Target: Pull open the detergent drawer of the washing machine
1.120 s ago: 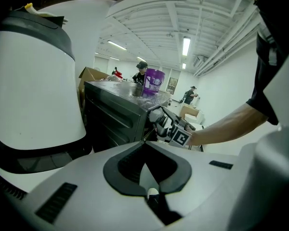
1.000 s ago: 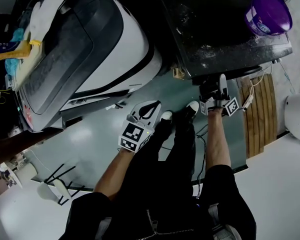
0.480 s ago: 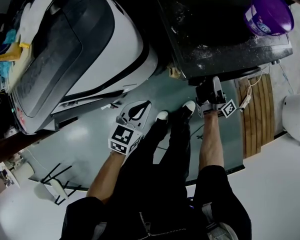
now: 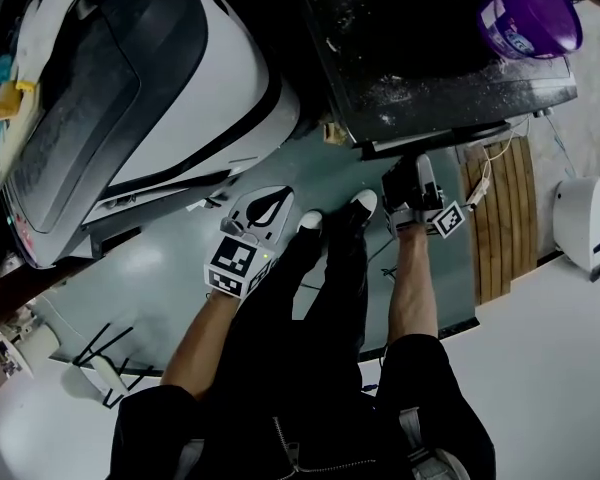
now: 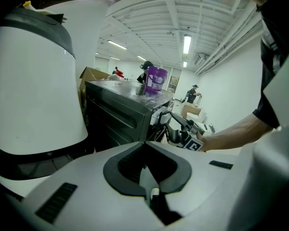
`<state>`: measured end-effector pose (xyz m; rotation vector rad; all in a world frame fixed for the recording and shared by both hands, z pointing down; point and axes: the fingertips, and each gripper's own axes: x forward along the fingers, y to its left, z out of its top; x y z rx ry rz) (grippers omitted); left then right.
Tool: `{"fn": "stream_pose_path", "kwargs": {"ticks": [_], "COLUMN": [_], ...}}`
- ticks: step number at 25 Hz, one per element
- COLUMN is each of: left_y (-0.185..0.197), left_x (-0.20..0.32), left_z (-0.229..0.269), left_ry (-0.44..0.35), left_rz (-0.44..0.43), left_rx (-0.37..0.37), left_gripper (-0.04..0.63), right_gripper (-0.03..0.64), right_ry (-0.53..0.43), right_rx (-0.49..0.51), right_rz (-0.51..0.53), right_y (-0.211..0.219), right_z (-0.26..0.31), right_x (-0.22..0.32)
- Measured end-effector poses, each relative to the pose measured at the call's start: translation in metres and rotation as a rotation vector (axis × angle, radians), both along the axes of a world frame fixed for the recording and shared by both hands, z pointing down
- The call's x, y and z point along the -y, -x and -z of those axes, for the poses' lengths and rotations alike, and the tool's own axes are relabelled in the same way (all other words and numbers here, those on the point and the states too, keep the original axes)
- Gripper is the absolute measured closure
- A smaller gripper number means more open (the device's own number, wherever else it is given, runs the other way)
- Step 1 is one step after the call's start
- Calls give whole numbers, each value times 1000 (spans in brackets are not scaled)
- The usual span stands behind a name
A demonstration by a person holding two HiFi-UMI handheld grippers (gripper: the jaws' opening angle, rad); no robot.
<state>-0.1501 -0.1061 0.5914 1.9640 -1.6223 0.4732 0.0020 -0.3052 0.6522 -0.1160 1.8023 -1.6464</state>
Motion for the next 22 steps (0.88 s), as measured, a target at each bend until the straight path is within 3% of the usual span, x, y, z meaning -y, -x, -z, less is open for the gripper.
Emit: {"fn": "stream_pose_path", "kwargs": {"ticks": [22], "left_y": [-15], "left_x": [12], "left_z": [18], "left_ry": [-28], "left_rz": [-84], "left_rx": [6], "left_gripper": [577], "right_gripper": [399], "right_ry": [87], "right_rx": [-22], "right_rz": [-42], "right_y": [-22], "right_z": [-5], "right_x": [-16]}}
